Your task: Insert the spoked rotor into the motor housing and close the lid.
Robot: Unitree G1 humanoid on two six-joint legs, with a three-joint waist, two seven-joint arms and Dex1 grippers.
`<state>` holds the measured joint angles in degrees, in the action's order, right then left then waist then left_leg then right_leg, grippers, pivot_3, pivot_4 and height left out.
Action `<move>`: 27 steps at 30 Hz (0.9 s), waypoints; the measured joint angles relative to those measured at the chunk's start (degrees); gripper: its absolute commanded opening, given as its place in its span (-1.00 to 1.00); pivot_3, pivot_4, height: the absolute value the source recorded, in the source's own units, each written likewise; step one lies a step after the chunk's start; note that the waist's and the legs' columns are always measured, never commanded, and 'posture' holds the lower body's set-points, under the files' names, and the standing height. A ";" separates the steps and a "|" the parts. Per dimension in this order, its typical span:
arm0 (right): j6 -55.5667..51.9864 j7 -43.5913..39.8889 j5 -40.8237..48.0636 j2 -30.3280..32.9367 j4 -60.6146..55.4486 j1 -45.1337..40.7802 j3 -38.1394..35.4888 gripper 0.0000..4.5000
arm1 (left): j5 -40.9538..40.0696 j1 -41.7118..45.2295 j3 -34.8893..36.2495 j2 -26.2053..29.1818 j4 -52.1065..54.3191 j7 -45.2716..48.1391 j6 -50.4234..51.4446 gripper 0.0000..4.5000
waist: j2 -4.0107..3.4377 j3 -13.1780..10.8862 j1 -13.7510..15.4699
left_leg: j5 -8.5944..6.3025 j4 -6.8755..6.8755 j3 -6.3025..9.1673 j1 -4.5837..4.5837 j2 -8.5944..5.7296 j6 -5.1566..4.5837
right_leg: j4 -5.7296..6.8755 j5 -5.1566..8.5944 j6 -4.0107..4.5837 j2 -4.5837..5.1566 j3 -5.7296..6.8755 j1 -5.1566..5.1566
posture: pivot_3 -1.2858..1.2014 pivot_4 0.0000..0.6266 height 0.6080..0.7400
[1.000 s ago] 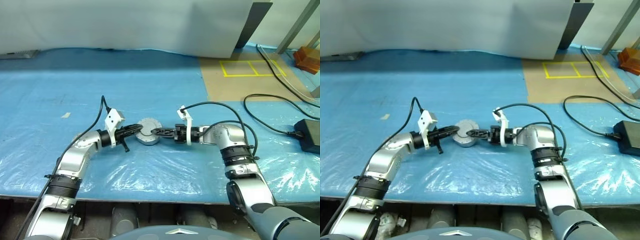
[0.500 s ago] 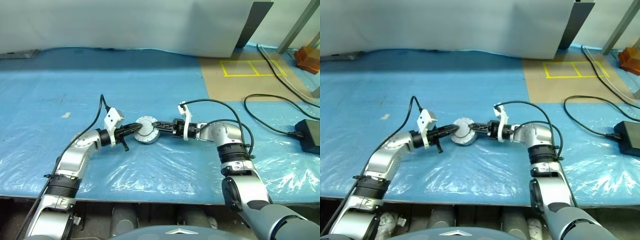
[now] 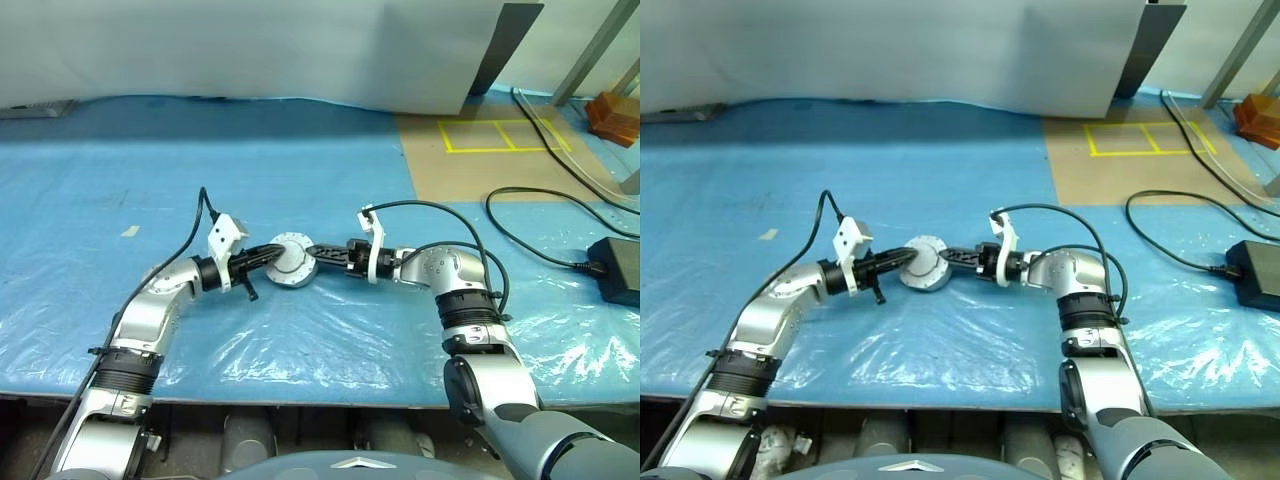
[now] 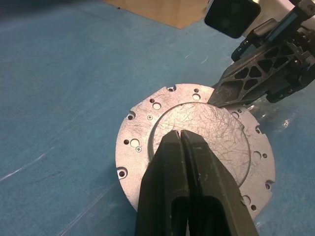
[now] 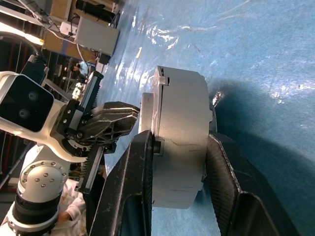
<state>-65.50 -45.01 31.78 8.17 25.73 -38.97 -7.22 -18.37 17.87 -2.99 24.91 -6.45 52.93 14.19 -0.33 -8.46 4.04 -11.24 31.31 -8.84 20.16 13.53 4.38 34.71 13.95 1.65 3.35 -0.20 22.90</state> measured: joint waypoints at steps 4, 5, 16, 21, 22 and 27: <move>-0.03 0.41 0.02 -0.60 0.07 -0.14 -0.07 -0.49 | -1.61 -0.84 1.26 -0.02 1.51 -0.28 1.81 -0.97 | 0.00 0.00 -0.08 | 0.00 0.00 0.00 0.07 0.02 0.00 | 0.00 -0.02 -0.03 -0.03 0.00 0.08 | 0.03 -0.52 1.00; -0.02 1.02 0.04 -1.11 0.60 -0.66 -0.45 -0.49 | -2.42 -1.28 1.45 0.67 3.14 -0.22 3.44 -0.97 | 0.03 -0.02 -0.23 | 0.00 0.00 -0.02 0.09 0.04 0.00 | 0.03 -0.02 -0.03 -0.06 -0.02 0.15 | 0.03 -0.52 1.00; -1.29 4.35 1.88 -2.37 4.88 -3.18 -3.89 -0.49 | -19.45 1.20 16.68 8.85 17.56 -3.09 19.79 -0.97 | 0.03 -0.07 -0.25 | -0.03 0.00 -0.01 0.38 0.12 0.09 | 0.01 -0.01 -0.01 -0.19 0.03 0.39 | 0.03 -0.52 1.00; -2.56 5.31 2.46 -2.61 4.89 -3.40 -4.60 -0.50 | -19.55 -2.30 18.79 8.55 15.51 -6.20 20.61 -0.97 | 0.04 -0.07 -0.21 | -0.03 0.02 0.02 0.41 0.14 0.09 | 0.02 -0.01 -0.01 -0.19 0.07 0.39 | 0.03 -0.52 1.00; -2.79 5.38 2.54 -2.67 4.88 -3.48 -4.68 -0.50 | -19.50 -3.30 18.82 8.46 15.37 -6.74 20.64 -0.97 | 0.04 -0.07 -0.17 | -0.03 0.02 0.03 0.42 0.13 0.09 | 0.02 -0.01 -0.01 -0.19 0.08 0.39 | 0.03 -0.52 1.00; -2.54 5.94 2.66 -2.71 4.89 -3.48 -5.55 -0.51 | -19.56 -4.95 18.83 6.55 15.03 -9.11 20.75 -0.97 | 0.07 -0.08 -0.06 | -0.03 0.06 0.08 0.49 0.15 0.09 | 0.03 -0.02 -0.01 -0.19 0.13 0.41 | 0.03 -0.52 1.00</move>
<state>-68.03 -39.07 34.44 5.47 30.61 -42.45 -12.77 -37.94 12.92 15.85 31.47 8.58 43.83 34.93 -0.26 -8.54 3.98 -11.27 31.37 -8.76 20.66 13.68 4.47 34.74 13.94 1.63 3.16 -0.07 23.31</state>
